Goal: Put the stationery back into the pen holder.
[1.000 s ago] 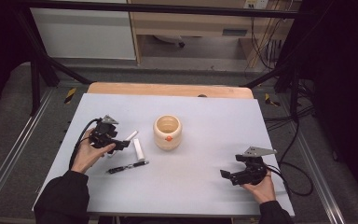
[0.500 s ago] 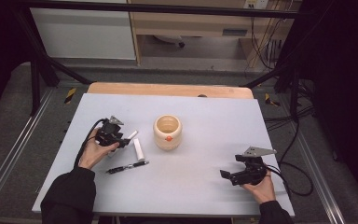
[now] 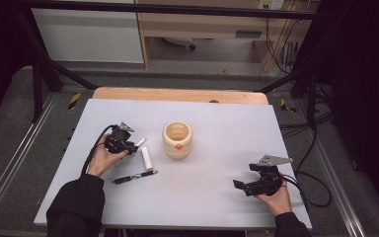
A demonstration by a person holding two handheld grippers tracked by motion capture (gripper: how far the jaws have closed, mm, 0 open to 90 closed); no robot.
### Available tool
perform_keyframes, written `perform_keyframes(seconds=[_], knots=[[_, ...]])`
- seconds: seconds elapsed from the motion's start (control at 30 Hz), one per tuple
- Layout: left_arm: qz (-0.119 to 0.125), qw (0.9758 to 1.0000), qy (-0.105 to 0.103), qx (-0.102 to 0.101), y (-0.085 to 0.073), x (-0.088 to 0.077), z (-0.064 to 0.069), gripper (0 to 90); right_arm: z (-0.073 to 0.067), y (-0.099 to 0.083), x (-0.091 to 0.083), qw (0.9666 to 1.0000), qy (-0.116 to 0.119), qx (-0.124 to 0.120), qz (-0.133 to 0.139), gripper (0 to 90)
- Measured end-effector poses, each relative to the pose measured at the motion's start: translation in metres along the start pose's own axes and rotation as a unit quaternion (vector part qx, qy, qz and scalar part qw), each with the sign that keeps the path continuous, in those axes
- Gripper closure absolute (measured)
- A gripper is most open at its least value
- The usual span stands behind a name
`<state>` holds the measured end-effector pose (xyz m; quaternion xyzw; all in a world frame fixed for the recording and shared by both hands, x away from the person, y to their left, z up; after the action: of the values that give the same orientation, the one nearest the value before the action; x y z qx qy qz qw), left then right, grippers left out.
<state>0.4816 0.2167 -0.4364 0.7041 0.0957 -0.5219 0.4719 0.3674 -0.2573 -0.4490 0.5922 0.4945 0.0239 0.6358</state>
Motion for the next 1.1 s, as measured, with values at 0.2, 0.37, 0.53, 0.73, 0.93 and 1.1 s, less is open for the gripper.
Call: perform_keyframes(seconds=[0.2,0.37,0.53,0.73,0.93,1.1], knots=[[-0.004,1.0,0.002,0.005,0.0041,0.0035,0.0017,74.1,0.0002,0.0002,-0.0007,1.0,0.001,0.0,0.002,0.7],[-0.011,0.9999,-0.001,0.007,0.0043,0.0071,0.003,76.0,0.0,0.0002,-0.0007,1.0,0.001,0.001,0.001,0.7],[-0.009,0.9999,-0.004,0.004,0.0041,0.0073,0.0026,77.6,0.0,0.0002,-0.0005,1.0,0.002,0.0,0.001,0.7],[-0.01,0.9999,-0.003,0.003,0.0041,0.0072,0.0029,78.3,0.0002,0.0001,-0.0004,1.0,0.001,0.0,0.001,0.7],[-0.009,0.9999,-0.007,0.004,0.0039,0.0063,0.0021,78.5,0.0001,0.0002,-0.0006,1.0,0.002,0.001,0.002,0.7],[-0.004,1.0,-0.008,0.003,0.004,0.0006,0.0015,78.6,0.0,0.0001,0.0002,1.0,0.002,0.001,0.0,0.7]])
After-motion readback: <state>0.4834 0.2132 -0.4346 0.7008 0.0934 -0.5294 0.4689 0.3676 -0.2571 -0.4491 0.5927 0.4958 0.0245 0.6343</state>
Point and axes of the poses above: each handheld gripper's, and its own axes: x roughly forward along the jaws, y roughly out of its top, z roughly to its right, the point moved 1 cm from there along x, roughly forward along the jaws, and after that the axes turned 1 degree about -y, right-handed, at the moved point
